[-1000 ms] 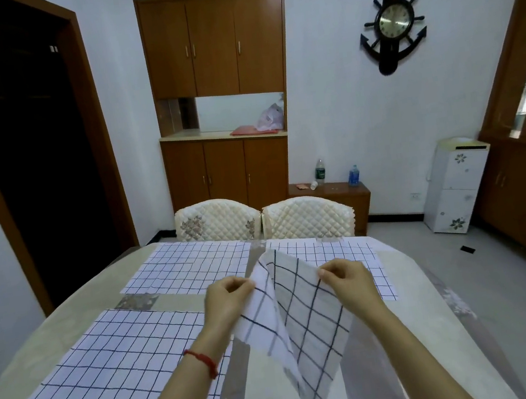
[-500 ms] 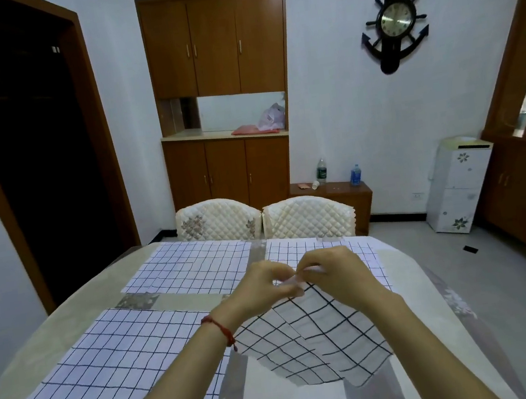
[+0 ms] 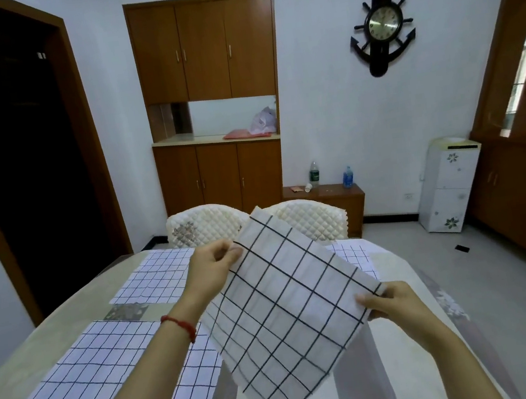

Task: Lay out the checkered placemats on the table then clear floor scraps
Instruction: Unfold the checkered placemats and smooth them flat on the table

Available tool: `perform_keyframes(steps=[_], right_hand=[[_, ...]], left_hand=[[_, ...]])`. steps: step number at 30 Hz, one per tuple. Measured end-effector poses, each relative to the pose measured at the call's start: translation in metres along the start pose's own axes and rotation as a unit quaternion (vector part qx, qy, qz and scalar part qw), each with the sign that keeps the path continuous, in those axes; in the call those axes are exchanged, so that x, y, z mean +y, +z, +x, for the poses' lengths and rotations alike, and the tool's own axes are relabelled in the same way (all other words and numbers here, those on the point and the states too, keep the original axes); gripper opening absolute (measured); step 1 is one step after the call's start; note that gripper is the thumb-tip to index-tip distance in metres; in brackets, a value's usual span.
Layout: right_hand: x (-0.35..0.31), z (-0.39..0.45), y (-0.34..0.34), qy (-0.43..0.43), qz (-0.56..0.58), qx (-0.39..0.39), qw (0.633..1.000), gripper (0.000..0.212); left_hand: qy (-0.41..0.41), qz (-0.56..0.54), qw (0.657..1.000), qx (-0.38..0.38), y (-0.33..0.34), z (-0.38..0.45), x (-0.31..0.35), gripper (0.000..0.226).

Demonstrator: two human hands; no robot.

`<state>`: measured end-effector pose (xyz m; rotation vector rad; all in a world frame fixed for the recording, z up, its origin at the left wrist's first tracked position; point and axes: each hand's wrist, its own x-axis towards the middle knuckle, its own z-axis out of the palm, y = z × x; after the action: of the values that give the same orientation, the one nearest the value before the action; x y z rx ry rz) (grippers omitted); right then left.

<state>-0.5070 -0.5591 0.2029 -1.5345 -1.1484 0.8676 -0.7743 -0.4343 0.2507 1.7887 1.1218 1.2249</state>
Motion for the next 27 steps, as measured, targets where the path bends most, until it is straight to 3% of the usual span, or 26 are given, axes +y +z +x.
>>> perform_keyframes(steps=[2, 4, 6, 10, 13, 16, 22, 27], right_hand=[[-0.005, 0.003, 0.005, -0.006, 0.034, 0.018, 0.999, 0.020], [-0.012, 0.007, 0.014, -0.016, 0.039, 0.033, 0.999, 0.018], [-0.020, 0.010, 0.026, -0.037, 0.021, 0.040, 0.998, 0.032], [-0.028, 0.013, 0.048, -0.082, -0.010, 0.041, 0.996, 0.049], [-0.027, 0.017, 0.060, -0.088, -0.043, 0.032, 0.995, 0.044], [-0.025, 0.019, 0.068, -0.102, -0.099, 0.029, 0.989, 0.042], [-0.021, 0.017, 0.072, -0.135, -0.198, 0.017, 0.971, 0.046], [-0.014, 0.020, 0.071, -0.131, -0.191, -0.011, 0.973, 0.051]], left_hand=[[-0.018, 0.025, 0.999, 0.038, 0.005, 0.002, -0.005, 0.009], [-0.066, 0.079, 0.990, 0.093, 0.014, 0.003, -0.011, 0.027], [-0.071, 0.131, 0.982, 0.113, 0.025, -0.004, -0.014, 0.040], [-0.022, 0.079, 0.996, 0.042, 0.057, -0.036, -0.002, 0.016], [-0.090, -0.024, 0.995, -0.043, 0.076, -0.053, 0.012, 0.028], [-0.174, -0.126, 0.971, -0.102, 0.082, -0.059, 0.017, 0.034], [-0.212, -0.176, 0.957, -0.087, 0.083, -0.060, 0.013, 0.020], [-0.214, -0.197, 0.955, -0.057, 0.088, -0.057, 0.004, 0.012]])
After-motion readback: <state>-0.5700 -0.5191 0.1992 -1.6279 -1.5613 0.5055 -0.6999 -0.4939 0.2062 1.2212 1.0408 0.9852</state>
